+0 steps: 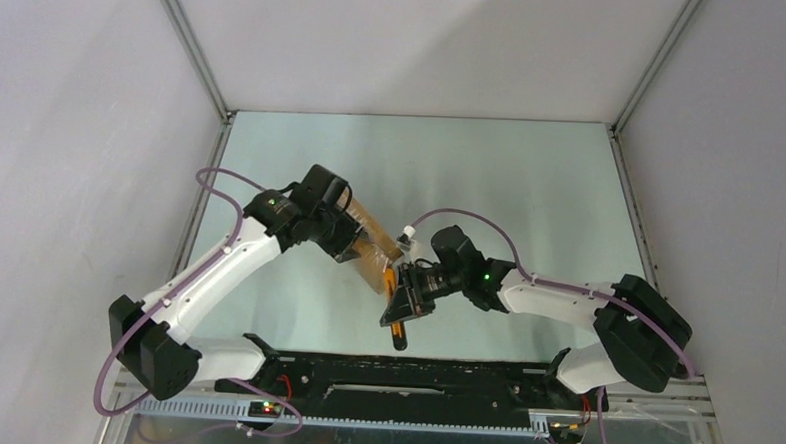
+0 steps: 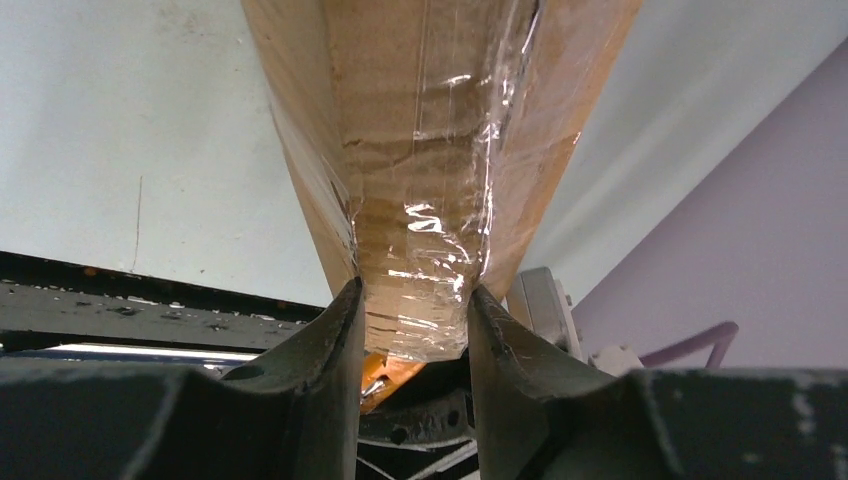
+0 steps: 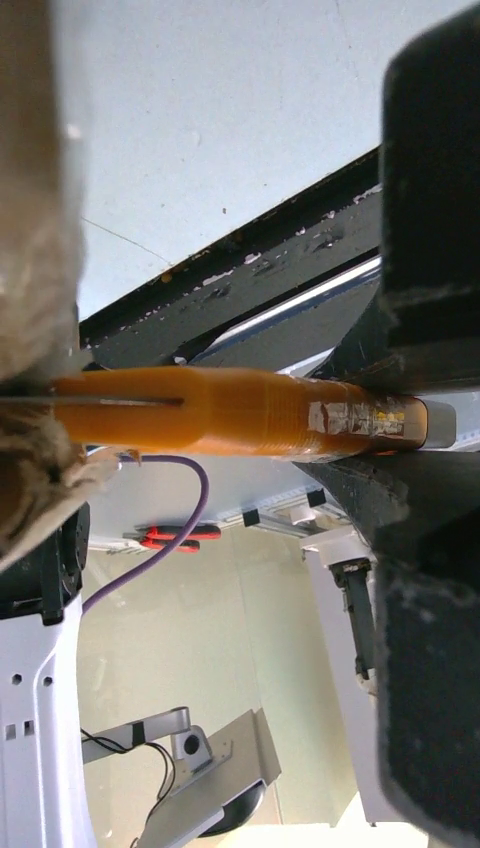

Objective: Unpack the express box
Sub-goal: Cut the express box at the center of the board.

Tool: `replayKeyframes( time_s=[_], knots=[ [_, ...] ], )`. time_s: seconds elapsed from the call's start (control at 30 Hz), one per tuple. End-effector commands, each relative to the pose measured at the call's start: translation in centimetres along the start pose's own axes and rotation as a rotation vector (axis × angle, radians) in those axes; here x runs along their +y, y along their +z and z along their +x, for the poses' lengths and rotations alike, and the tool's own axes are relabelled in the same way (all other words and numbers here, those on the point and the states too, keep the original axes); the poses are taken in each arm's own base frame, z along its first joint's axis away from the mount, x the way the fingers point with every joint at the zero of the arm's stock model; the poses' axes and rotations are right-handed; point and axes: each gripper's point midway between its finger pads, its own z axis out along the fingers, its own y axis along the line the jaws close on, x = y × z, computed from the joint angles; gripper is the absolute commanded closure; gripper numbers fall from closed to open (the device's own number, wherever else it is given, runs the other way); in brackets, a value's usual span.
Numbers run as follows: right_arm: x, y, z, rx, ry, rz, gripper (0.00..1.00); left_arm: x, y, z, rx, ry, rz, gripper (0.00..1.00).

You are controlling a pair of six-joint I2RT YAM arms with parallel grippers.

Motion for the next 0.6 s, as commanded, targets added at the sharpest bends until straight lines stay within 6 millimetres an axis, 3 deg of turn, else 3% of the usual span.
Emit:
replayKeyframes(
  time_s=[0.0, 0.23, 0.4, 0.57],
  knots=[
    [-0.3, 0.4, 0.9, 0.059, -0.008, -0.020, 1.00, -5.1, -3.1, 3.3, 0.145, -0.033, 0.243, 1.00],
    [1.7, -0.7, 1.9, 0.058, -0.071, -0.035, 1.00, -4.3, -1.0, 2.5, 0.126, -0.028, 0.185, 1.00],
    [2.0, -3.7, -0.2, -0.055, -0.056, 0.002, 1.00, -3.5, -0.9, 1.7, 0.111, 0.107, 0.119, 1.00],
    [4.1, -6.6, -1.4, -0.138, -0.081, -0.009, 1.00, -1.8, -1.0, -0.8, 0.038, 0.231, 0.041, 1.00]
  ],
)
